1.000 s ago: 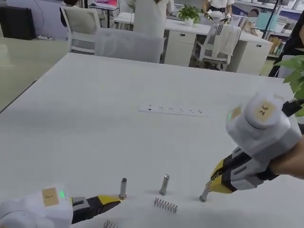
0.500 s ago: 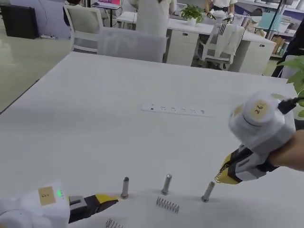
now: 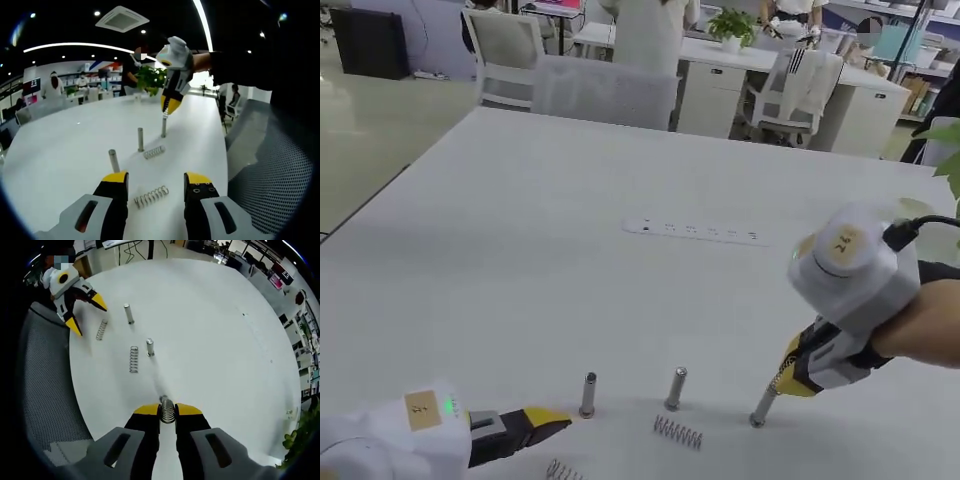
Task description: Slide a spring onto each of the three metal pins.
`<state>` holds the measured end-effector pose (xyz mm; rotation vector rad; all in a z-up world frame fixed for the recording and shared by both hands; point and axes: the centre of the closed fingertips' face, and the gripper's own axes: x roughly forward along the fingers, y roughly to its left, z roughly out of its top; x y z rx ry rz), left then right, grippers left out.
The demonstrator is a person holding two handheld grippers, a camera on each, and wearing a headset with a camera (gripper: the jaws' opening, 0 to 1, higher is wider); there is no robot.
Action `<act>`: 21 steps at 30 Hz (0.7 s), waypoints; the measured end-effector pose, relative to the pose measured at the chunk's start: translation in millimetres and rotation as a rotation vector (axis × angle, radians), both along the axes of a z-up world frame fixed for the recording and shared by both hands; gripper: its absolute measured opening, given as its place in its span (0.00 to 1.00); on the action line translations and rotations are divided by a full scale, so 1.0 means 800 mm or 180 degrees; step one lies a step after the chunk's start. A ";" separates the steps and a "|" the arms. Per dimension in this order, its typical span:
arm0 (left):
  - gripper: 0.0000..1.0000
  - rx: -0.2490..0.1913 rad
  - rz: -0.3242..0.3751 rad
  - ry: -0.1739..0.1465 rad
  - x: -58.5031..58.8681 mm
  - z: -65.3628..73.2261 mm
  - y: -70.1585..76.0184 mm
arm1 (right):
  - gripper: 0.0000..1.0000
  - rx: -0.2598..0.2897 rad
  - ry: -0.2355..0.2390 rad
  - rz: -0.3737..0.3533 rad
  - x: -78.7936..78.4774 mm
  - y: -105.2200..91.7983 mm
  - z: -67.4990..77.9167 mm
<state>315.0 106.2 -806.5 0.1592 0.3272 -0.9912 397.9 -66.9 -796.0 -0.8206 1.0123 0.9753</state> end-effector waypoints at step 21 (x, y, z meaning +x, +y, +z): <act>0.37 0.0025 0.0012 0.0021 0.000 -0.002 0.002 | 0.08 -0.0021 0.0146 -0.0042 0.007 0.006 -0.039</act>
